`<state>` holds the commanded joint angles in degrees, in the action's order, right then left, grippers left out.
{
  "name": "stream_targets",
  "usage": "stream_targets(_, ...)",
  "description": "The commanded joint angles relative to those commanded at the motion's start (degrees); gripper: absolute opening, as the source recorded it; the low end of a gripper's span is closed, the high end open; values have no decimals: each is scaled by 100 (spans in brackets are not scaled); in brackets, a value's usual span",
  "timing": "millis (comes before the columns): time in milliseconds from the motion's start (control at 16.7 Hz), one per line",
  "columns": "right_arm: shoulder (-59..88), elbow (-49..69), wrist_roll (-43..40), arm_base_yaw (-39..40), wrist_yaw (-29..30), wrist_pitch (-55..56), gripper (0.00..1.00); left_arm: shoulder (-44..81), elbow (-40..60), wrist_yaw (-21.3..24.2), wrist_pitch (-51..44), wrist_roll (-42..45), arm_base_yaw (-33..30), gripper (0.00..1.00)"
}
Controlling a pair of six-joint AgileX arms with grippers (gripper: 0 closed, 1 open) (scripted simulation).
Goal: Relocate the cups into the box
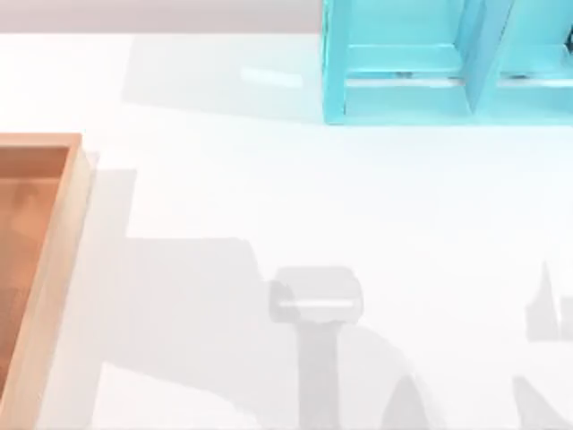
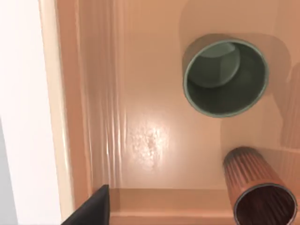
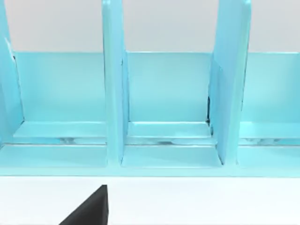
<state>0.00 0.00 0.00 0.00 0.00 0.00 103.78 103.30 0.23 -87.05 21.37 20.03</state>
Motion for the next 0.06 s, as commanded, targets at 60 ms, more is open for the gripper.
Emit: stream_targets(60, 0, 0, 0, 0, 0, 0, 100, 7, 29, 3, -28, 0, 1, 100)
